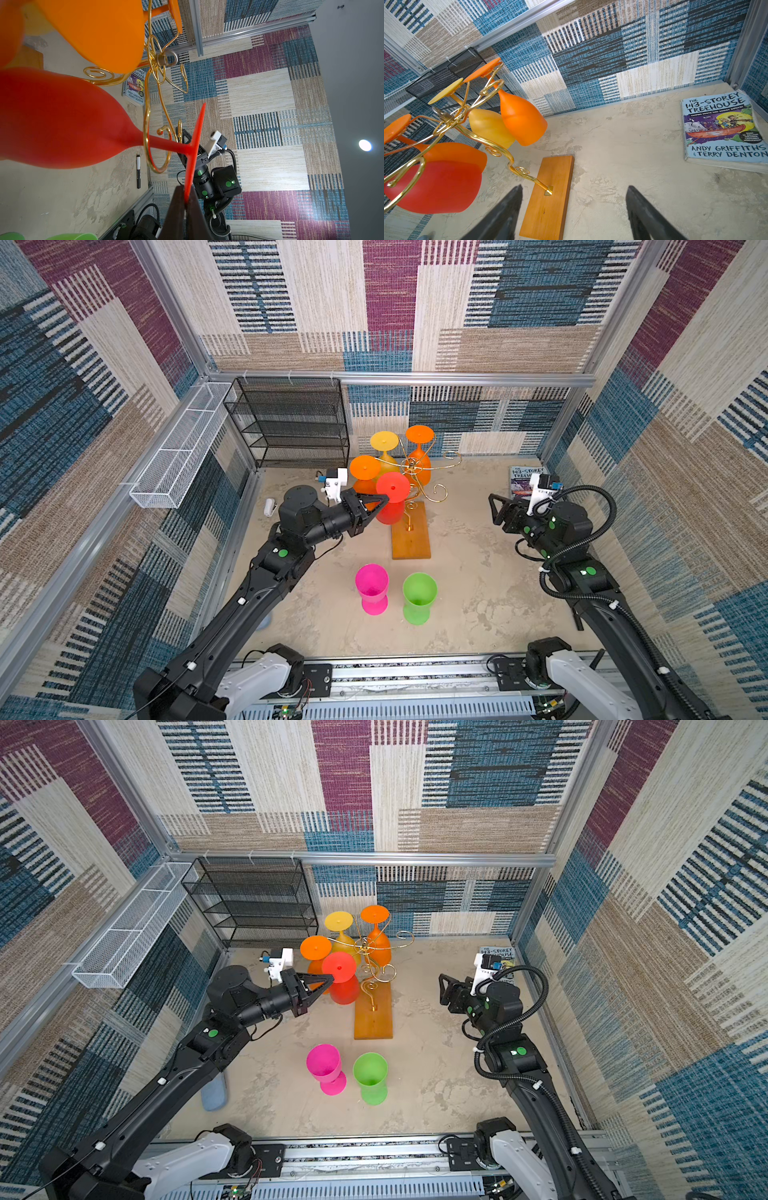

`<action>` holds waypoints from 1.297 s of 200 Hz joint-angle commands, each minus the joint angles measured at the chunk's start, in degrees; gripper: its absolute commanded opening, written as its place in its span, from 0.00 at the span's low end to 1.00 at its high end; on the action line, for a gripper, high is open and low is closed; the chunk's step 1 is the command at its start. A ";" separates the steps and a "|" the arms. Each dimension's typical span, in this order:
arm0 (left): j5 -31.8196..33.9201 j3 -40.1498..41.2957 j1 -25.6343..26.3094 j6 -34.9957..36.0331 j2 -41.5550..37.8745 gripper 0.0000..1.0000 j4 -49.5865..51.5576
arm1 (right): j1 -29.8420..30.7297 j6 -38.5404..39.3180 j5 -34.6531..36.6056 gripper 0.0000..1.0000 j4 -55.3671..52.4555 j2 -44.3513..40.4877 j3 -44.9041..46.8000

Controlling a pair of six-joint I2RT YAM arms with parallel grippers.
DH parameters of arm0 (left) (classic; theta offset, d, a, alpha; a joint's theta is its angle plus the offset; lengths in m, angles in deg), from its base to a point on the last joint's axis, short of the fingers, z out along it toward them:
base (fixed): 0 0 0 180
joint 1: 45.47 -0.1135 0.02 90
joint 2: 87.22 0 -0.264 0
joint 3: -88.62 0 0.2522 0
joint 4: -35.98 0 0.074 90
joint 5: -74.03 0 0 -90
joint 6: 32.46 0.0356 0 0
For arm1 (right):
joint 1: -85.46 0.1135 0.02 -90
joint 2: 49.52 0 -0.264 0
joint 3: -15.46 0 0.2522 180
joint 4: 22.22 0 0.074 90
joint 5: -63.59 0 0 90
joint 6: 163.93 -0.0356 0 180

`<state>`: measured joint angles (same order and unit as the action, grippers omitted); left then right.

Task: Take the wine glass off the wine glass rack
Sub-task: Pick up the wine glass from the wine glass rack.

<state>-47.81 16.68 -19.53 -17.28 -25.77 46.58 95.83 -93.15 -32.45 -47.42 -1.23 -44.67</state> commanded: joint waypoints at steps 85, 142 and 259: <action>0.01 -3.06 -0.01 -1.35 4.65 0.00 -2.64 | -0.49 0.94 -0.28 0.79 2.13 -0.69 0.27; -3.51 -5.37 1.53 -0.87 7.63 0.00 -4.08 | -0.69 1.03 -0.45 0.79 2.27 -0.43 0.23; -7.01 -4.24 3.68 2.41 4.67 0.00 -0.08 | -0.82 0.15 -1.51 0.79 2.13 -0.47 0.14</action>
<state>-53.71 11.72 -16.15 -16.47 -20.15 46.64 95.07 -92.34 -32.87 -47.42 -1.75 -44.40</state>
